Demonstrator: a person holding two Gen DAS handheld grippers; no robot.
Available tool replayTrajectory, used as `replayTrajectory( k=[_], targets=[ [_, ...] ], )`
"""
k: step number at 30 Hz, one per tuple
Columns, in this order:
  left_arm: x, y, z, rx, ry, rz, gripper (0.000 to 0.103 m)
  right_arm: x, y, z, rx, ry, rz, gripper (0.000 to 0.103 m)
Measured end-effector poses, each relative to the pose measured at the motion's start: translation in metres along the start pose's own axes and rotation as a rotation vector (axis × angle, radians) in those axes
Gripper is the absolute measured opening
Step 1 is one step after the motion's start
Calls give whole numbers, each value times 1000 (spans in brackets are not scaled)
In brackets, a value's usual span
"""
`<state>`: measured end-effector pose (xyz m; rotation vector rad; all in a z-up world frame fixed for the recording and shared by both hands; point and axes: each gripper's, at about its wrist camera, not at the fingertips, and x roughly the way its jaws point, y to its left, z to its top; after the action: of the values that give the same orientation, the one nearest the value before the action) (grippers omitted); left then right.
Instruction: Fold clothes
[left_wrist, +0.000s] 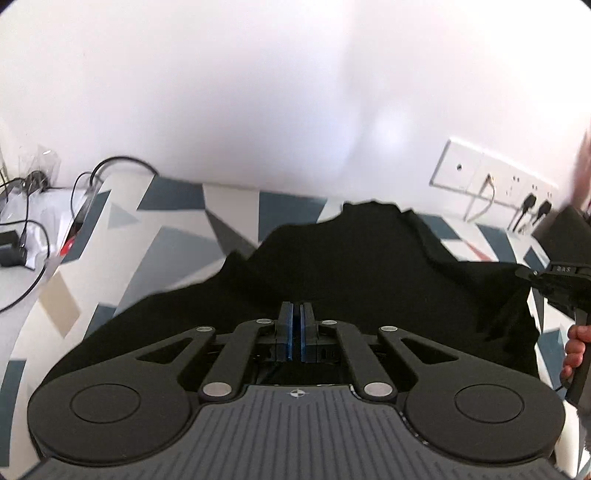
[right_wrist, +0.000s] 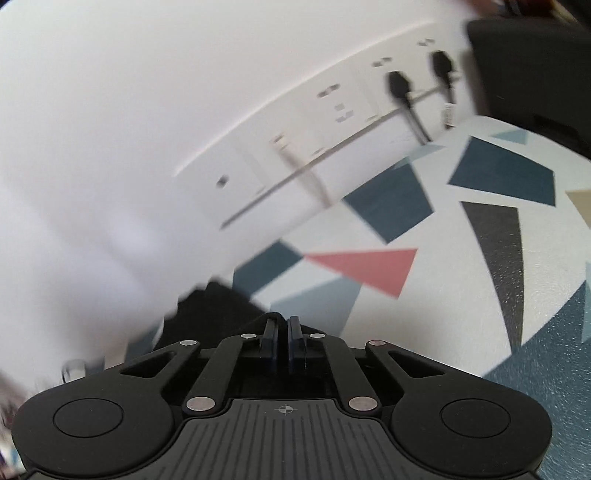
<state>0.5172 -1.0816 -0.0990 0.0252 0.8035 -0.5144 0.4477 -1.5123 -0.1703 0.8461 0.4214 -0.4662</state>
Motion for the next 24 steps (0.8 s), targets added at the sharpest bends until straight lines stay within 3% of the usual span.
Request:
replayTrajectory(
  k=[3, 7, 11, 13, 14, 15, 17, 20, 24],
  targets=[
    [5, -6, 15, 21, -54, 1, 4, 3, -13, 16, 76, -70, -6, 4],
    [18, -13, 34, 48, -120, 10, 4, 12, -49, 38, 308, -173, 45, 3],
    [51, -15, 46, 68, -94, 31, 4, 37, -79, 56, 381, -173, -35, 4],
    [74, -15, 46, 74, -54, 38, 4, 45, -88, 62, 370, -202, -80, 10],
    [85, -15, 46, 76, -32, 43, 4, 45, -91, 65, 362, -226, -91, 22],
    [96, -15, 45, 79, -14, 47, 4, 43, -94, 68, 354, -252, -98, 28],
    [110, -13, 43, 83, 4, 57, 4, 34, -97, 71, 350, -272, -64, 28],
    [113, -12, 44, 63, 7, 40, 4, 24, -87, 66, 249, -186, -6, 29],
    [98, -18, 52, 86, -26, 14, 4, 31, -66, 47, 42, -27, -93, 37]
  ],
)
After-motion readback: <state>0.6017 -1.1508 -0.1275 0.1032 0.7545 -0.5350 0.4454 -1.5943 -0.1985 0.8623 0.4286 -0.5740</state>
